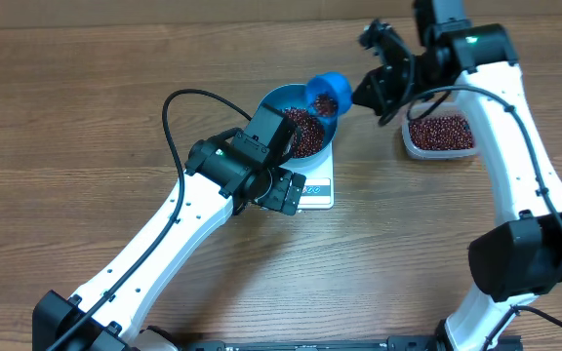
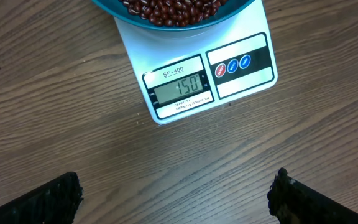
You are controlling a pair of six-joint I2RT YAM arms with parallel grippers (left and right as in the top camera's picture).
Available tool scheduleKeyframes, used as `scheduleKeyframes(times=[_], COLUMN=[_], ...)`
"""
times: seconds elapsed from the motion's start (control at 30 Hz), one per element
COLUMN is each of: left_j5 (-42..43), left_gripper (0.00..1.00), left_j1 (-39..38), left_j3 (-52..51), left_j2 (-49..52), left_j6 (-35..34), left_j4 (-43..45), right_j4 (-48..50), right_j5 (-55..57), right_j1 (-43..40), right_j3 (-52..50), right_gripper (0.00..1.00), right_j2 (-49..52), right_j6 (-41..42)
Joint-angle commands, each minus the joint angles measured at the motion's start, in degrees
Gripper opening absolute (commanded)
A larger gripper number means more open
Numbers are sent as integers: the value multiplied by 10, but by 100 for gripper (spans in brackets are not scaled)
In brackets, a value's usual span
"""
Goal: Scoop item into bowl and weigh 150g on scale
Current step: 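Move the scoop right back over the bean tub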
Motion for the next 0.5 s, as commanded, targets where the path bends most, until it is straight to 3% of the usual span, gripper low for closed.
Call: scheduleKeyframes(times=[0.0,0.17,0.47], left_j5=[4,4,4], left_gripper=[100,100,100], left_j1=[3,3,3], left_j3=[3,3,3], left_j2=[-14,-14,-14], left_j6=[-2,-2,-2], left_j4=[1,1,1], right_j4=[-3,-14,-78], right_j5=[-62,-120,-112], right_j1=[-37,-106,-224], right_j3=[16,16,16], right_gripper=[4,4,4], right_j2=[-26,-26,-26], right_j6=[-2,-2,-2])
